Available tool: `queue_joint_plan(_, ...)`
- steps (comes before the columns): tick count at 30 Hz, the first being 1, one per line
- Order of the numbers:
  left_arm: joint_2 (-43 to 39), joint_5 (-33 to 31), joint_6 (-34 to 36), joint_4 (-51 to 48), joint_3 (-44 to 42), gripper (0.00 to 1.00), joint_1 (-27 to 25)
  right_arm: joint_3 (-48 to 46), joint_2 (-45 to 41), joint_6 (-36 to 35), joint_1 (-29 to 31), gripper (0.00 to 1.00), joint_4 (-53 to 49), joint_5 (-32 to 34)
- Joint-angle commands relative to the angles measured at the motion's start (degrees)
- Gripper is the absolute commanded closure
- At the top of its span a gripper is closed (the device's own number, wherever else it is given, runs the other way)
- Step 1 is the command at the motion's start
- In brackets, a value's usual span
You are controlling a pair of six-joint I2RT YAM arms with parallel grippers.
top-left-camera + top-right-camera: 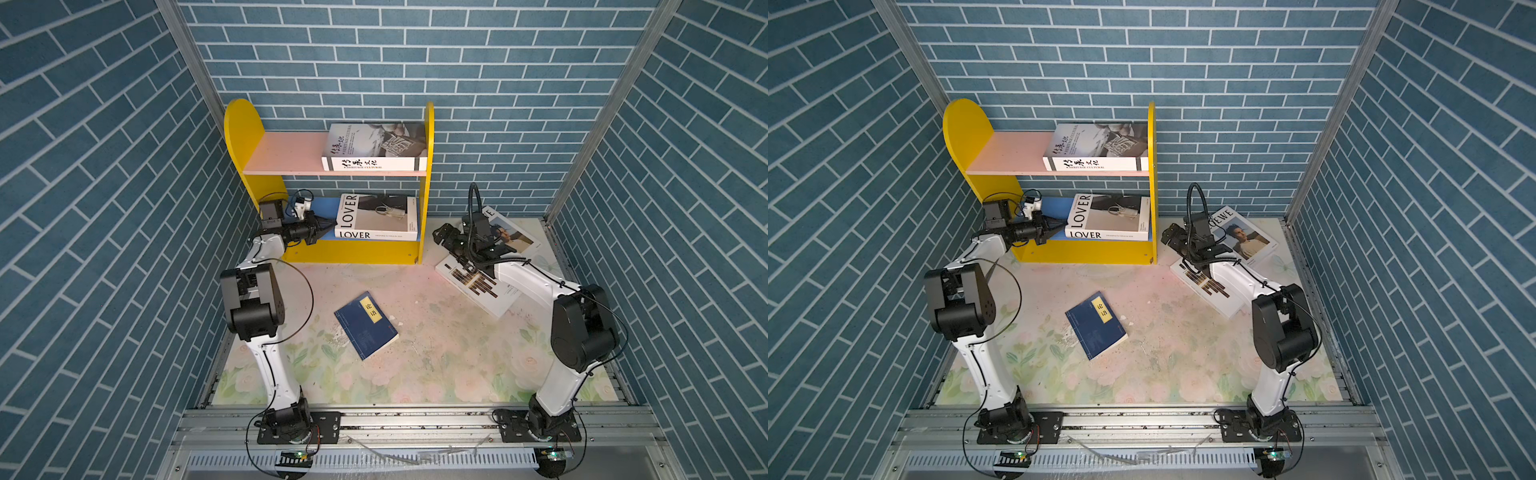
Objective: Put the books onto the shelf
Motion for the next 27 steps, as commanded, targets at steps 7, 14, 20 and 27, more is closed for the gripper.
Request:
queue_joint_plan(7, 2.6, 0.86, -5.14, 7.2, 2.17, 1.0, -0.74, 0.22, 0.76, 1.34, 0.65, 0.09, 0.43, 1.16)
queue_joint_plan(14, 2.75, 0.39, -5.19, 7.15, 1.78, 1.0, -1.85, 0.22, 0.4, 1.02, 0.95, 0.06, 0.37, 1.82)
queue_joint_plan(20, 3.08, 0.44, -5.22, 7.42, 1.99, 1.0, -2.51, 0.14, 0.05, 0.64, 1.08, 0.01, 0.7, 1.87)
queue_joint_plan(27, 3.49, 0.68, -4.81, 7.17, 2.2, 1.0, -2.52, 0.04, -0.61, -0.25, 1.07, 0.01, 0.18, 2.35)
